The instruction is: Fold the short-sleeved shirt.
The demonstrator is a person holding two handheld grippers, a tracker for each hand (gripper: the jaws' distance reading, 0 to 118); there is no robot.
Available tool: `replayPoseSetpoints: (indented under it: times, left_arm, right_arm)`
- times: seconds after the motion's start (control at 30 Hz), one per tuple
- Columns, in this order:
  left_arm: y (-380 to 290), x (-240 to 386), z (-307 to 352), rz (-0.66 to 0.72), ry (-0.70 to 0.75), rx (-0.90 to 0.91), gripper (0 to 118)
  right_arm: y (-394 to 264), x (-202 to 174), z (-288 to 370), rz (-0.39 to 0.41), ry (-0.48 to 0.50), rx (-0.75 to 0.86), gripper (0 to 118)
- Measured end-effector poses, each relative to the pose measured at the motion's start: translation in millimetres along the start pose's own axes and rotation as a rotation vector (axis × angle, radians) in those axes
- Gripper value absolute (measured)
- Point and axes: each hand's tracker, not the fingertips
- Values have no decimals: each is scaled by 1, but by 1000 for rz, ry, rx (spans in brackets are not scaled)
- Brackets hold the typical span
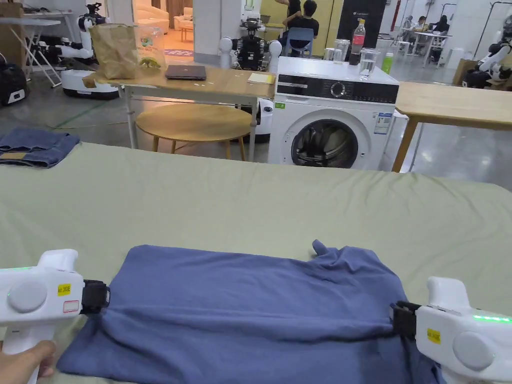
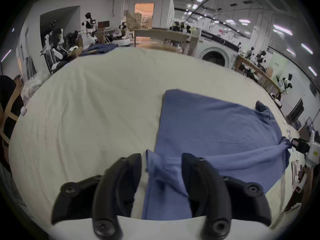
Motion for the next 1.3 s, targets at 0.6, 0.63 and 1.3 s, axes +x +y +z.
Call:
replayPoseSetpoints:
  times: [0.6, 0.63, 1.3]
  left_arm:
    - [-73, 58, 114, -8, -22, 507, 0]
    - [-74, 59, 119, -22, -21, 506, 0]
    - [-16, -18, 8, -6, 21, -269, 66]
  right_arm:
    - [-30, -93, 97, -18, 14, 419, 0]
    - [-32, -93, 99, -15, 23, 422, 0]
    - [-60, -70, 90, 44, -12, 309, 0]
